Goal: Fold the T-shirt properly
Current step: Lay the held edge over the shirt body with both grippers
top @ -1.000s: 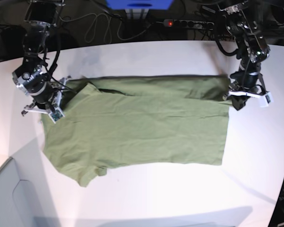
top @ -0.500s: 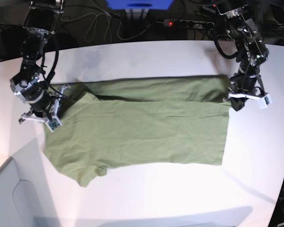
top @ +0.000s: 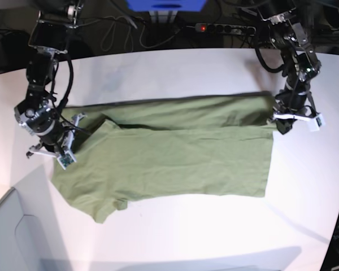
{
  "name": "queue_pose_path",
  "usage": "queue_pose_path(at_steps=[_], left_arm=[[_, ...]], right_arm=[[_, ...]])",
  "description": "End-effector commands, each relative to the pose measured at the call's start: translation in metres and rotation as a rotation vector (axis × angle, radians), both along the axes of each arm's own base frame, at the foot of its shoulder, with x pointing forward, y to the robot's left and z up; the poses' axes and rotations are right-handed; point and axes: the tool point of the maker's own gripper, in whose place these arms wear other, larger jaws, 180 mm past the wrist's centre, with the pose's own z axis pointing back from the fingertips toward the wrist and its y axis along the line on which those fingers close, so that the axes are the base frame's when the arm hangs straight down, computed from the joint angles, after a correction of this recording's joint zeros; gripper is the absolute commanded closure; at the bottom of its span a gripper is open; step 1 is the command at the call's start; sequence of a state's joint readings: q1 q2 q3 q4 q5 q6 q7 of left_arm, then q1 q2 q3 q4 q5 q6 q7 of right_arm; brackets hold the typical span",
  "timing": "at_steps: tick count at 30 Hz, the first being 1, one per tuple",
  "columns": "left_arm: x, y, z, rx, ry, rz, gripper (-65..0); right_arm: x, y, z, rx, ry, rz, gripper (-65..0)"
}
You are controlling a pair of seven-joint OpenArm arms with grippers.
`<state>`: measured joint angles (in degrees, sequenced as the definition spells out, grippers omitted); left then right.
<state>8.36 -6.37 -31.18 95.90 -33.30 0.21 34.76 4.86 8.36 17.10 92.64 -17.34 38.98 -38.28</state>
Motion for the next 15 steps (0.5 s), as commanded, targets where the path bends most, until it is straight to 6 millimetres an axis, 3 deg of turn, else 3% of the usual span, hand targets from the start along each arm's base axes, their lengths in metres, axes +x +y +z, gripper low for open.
queue_pose_path(at_steps=[1, 5, 15], left_arm=[[0.012, 0.004, 0.015, 0.012, -0.054, 0.003, 0.0], [0.014, 0.005, 0.005, -0.009, -0.035, 0.010, 0.0], [0.027, 0.005, 0.007, -0.026, -0.052, 0.014, 0.0]], right_arm=[[0.007, -0.002, 0.010, -0.005, -0.029, 0.018, -0.1], [0.007, -0.002, 0.009, -0.002, -0.027, 0.018, -0.1], [0.006, -0.004, 0.007, -0.003, -0.022, 0.014, -0.1]])
